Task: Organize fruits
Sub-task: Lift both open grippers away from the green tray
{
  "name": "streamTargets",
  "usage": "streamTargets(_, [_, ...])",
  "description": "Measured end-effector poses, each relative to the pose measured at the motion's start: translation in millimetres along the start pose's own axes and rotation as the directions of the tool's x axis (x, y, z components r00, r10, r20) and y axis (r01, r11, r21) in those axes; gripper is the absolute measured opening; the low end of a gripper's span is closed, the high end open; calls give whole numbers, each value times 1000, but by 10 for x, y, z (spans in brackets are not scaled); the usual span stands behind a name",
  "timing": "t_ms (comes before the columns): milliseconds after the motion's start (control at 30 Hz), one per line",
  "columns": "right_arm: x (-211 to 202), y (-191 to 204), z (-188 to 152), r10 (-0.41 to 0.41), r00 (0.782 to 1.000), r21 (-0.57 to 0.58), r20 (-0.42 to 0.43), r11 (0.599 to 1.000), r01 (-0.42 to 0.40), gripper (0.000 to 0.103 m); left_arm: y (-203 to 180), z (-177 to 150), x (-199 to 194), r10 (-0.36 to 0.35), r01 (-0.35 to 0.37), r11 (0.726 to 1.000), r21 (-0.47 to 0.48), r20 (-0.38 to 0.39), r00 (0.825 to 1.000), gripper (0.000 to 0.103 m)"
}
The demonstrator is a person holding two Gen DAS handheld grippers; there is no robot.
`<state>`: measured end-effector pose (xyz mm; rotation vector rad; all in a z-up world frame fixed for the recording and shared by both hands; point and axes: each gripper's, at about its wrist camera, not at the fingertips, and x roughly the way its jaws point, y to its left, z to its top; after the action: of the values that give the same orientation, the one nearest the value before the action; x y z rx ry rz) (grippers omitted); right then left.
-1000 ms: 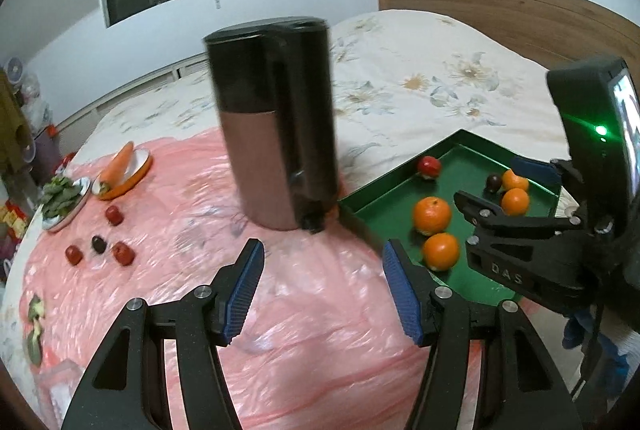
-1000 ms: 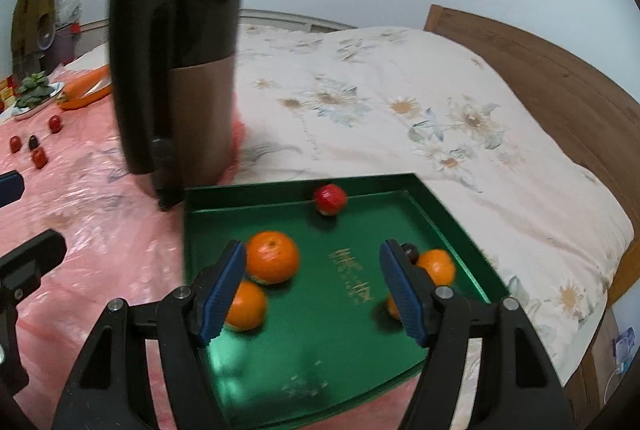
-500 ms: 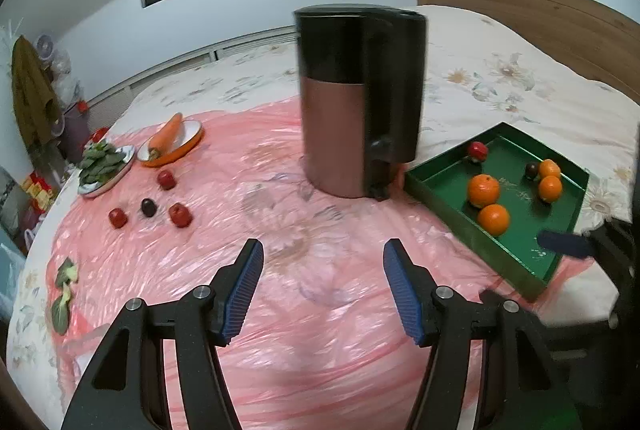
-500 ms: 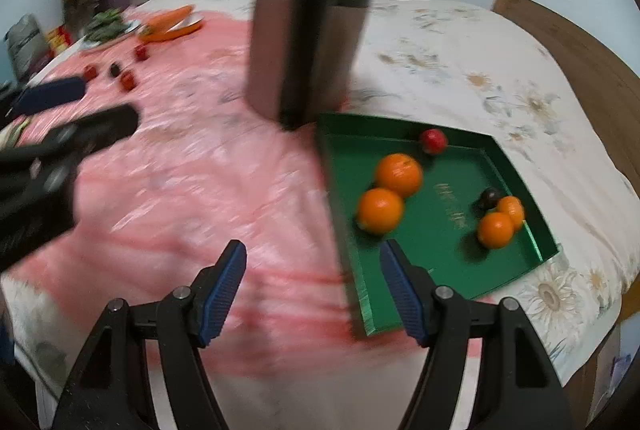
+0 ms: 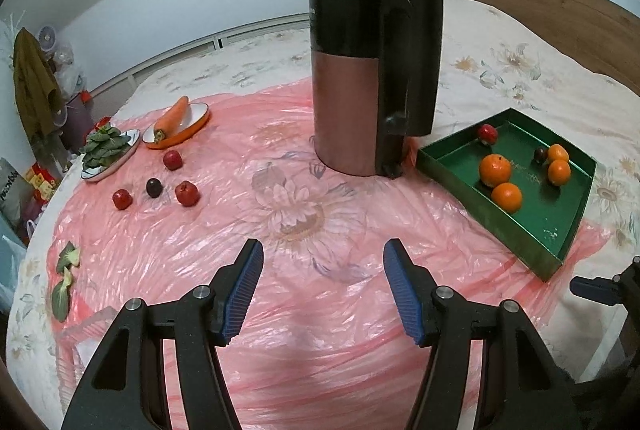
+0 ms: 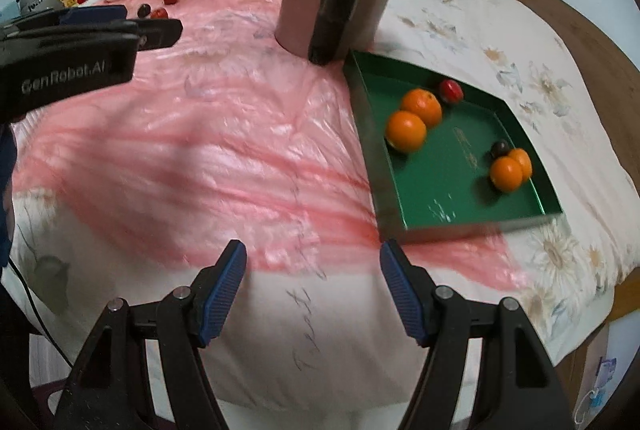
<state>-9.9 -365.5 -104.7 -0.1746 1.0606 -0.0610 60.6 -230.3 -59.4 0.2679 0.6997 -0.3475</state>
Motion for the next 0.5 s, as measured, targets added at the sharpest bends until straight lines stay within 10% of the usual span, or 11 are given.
streamTargets(500, [19,-75,-97,-26,999,-4,-19,1000,25,103,-66,-49,78,-12,12,1000,18,-20,1000,57])
